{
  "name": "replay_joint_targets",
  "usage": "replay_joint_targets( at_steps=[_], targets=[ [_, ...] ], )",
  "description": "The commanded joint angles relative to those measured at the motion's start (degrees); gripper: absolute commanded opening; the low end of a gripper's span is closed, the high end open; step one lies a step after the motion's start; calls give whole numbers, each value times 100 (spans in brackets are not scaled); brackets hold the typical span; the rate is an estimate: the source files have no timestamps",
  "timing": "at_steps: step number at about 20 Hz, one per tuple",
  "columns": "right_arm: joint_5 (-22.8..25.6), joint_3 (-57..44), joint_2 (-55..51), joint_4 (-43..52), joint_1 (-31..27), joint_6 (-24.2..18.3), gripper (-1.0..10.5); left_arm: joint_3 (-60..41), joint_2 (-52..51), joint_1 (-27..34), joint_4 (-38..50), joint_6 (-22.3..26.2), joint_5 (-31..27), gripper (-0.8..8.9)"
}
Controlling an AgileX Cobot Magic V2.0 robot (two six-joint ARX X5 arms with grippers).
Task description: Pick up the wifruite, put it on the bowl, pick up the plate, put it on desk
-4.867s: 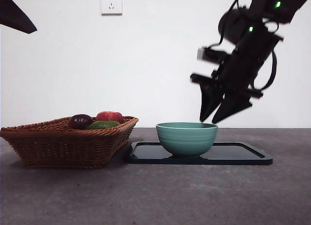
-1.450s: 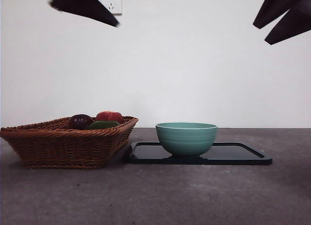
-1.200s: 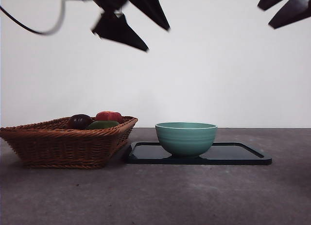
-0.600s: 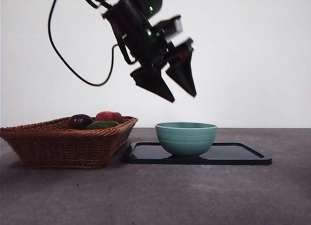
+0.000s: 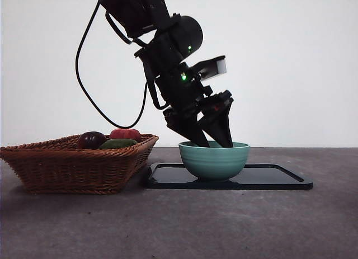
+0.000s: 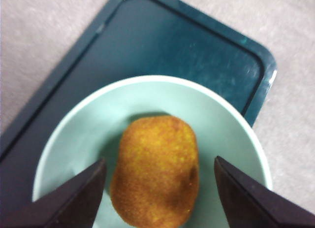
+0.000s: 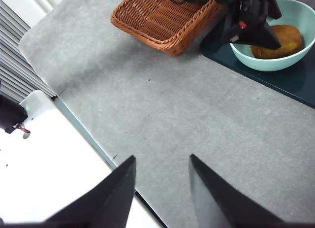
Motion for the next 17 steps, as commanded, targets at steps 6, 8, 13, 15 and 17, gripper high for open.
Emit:
replay_joint_targets(
  at_steps=[6, 8, 13, 15, 17],
  targets=[
    [2, 68, 13, 50, 48, 59, 173, 160, 332, -61, 116, 129, -11, 343],
    [2, 68, 13, 52, 48, 59, 173, 160, 332, -61, 116, 127, -55, 317],
    [4, 68, 13, 55, 48, 57, 173, 160, 332, -66, 96, 101, -109, 201],
    [4, 68, 13, 55, 48, 57, 173, 164, 328, -66, 81, 59, -109, 181],
    [7, 68, 13, 55, 48, 57, 173, 262, 295, -63, -33, -44, -105, 181]
  ],
)
